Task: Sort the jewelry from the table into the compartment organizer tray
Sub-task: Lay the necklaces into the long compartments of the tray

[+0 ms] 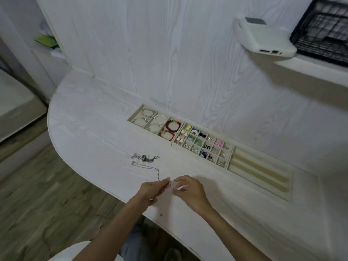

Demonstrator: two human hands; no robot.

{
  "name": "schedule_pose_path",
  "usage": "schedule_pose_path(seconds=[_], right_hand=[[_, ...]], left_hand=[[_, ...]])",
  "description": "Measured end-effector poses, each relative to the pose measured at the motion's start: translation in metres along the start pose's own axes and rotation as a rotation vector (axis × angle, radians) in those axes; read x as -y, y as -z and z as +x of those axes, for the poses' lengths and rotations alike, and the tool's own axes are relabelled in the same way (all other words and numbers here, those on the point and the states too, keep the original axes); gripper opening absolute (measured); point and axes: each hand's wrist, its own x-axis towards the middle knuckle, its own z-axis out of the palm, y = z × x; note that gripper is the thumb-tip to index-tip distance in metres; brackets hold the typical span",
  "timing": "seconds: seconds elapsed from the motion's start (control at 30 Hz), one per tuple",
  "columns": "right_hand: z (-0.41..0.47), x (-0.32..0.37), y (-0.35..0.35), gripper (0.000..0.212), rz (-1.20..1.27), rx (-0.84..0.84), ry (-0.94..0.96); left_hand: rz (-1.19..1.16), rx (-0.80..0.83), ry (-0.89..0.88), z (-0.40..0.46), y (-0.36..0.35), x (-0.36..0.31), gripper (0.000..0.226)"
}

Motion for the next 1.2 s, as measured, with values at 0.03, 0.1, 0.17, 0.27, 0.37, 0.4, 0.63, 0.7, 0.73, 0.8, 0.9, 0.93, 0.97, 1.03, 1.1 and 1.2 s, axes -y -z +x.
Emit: schedule_pose_path(seconds=[0.03,0.1,0.17,0.27,0.37,0.4,0.63,0.7,0.73,0.8,0.9,0.93,0.97,1.03,1.1,1.2], right_hand=[[-0.001,-0.003,0.002,0.022,0.006,-0.030,0.003],[-0.004,-0.010,0.009,0.018,0.020,-0.073,0.029],[-0.007,-0.012,0.014,0.014,0.018,-0.112,0.074],[-0.011,-0.013,0.025,0.017,-0.035,-0.155,0.103],[-0.010,-0.014,0.043,0.012,-0.104,-0.166,0.053],[-0.010,-0.013,0.050,0.010,-0.125,-0.171,0.036],[-0.012,0.030,0.098,0.012,0.049,-0.137,0.010],[-0.016,0.042,0.110,0.008,0.217,-0.115,-0.036],[-0.019,0.047,0.115,0.008,0.294,-0.100,-0.070],[-0.021,0.054,0.124,0.012,0.436,-0.063,-0.127],[-0.025,0.055,0.138,0.014,0.648,-0.076,-0.202],[-0.027,0.054,0.143,0.014,0.714,-0.096,-0.220],[-0.029,0.053,0.148,0.014,0.764,-0.109,-0.229],[-0.036,0.051,0.159,0.013,0.835,-0.126,-0.220],[-0.043,0.050,0.171,0.008,0.883,-0.147,-0.192],[-0.050,0.046,0.187,0.009,0.890,-0.250,-0.157]], left_hand=[[-0.038,0.013,0.017,-0.002,-0.006,0.000,0.027],[-0.086,0.039,0.042,-0.003,-0.021,0.001,0.027],[-0.089,0.062,0.060,-0.006,-0.032,0.000,0.027],[-0.075,0.080,0.050,-0.010,-0.045,-0.001,0.027],[0.161,0.021,-0.102,-0.013,-0.046,-0.005,0.031],[0.300,-0.020,-0.216,-0.010,-0.044,-0.009,0.032],[0.705,0.456,-0.643,-0.007,-0.048,-0.070,0.042],[0.794,0.565,-0.653,-0.009,-0.063,-0.080,0.050],[0.811,0.592,-0.652,-0.007,-0.070,-0.081,0.048],[0.788,0.610,-0.659,-0.004,-0.079,-0.083,0.039],[0.680,0.597,-0.675,-0.007,-0.085,-0.089,0.017],[0.665,0.586,-0.685,-0.009,-0.086,-0.092,0.015],[0.657,0.576,-0.696,-0.010,-0.085,-0.095,0.015],[0.685,0.562,-0.714,-0.013,-0.082,-0.103,0.019],[0.716,0.569,-0.718,-0.013,-0.080,-0.112,0.023],[0.748,0.598,-0.723,-0.011,-0.082,-0.127,0.016]])
